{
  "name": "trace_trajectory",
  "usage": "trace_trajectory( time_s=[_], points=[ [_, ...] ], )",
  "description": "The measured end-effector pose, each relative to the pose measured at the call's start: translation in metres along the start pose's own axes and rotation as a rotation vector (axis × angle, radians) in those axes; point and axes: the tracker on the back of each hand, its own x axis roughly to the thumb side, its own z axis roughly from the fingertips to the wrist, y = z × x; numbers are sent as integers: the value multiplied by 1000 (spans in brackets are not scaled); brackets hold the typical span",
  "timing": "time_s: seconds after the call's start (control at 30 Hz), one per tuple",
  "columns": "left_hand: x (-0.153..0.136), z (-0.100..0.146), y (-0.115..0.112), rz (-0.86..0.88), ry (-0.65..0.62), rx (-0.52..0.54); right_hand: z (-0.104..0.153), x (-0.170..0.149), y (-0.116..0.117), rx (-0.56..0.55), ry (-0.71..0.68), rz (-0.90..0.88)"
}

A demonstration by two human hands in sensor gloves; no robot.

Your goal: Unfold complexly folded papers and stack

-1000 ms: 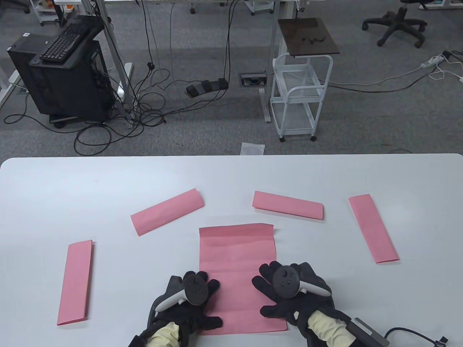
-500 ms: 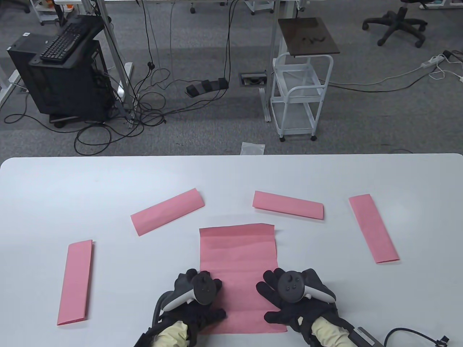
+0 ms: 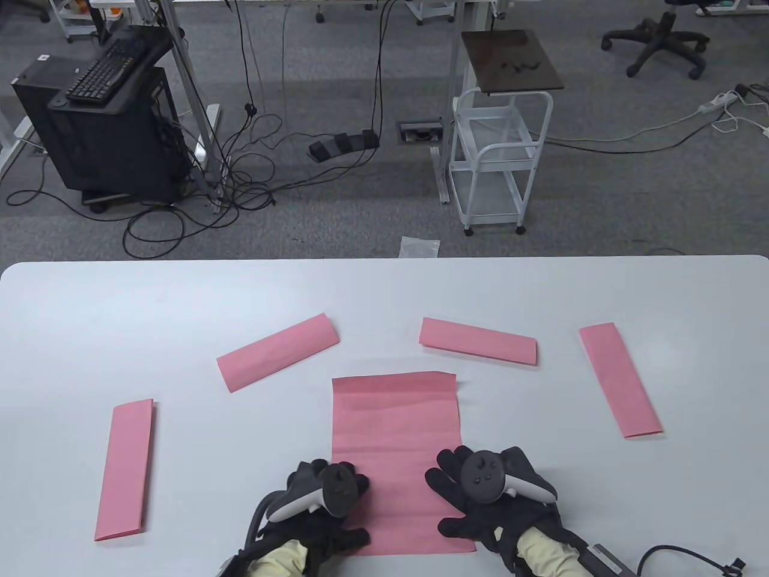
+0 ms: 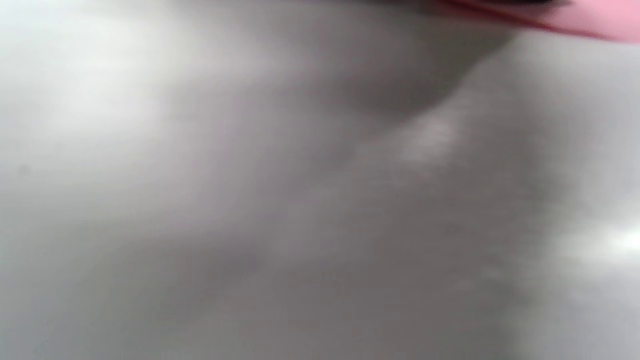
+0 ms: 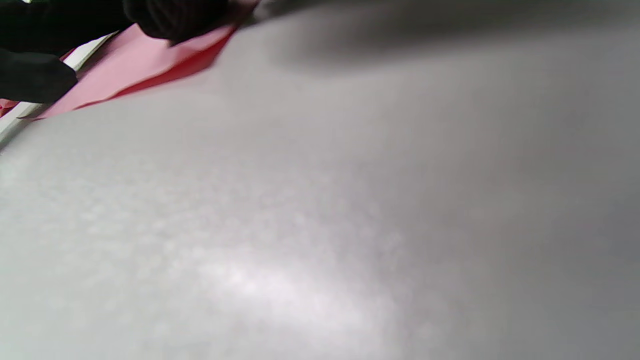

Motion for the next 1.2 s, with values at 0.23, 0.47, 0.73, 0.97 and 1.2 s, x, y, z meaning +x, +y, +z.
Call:
trace_trajectory(
  time_s=[0.23, 0.47, 0.73, 0.97, 1.2],
  points=[
    [-14, 4, 5, 12, 32, -24, 0, 0, 0, 3, 0, -1],
    [24, -3, 28, -12, -128, 112, 0, 0, 0, 10, 0, -5],
    [55, -40, 29, -207, -94, -1, -1, -1, 0, 13, -1, -8],
    [-14, -46, 56, 57, 124, 72, -1, -1, 0, 14, -2, -8],
    [-24, -44, 59, 79, 154, 85, -1, -1, 0, 14, -1, -6]
  ],
)
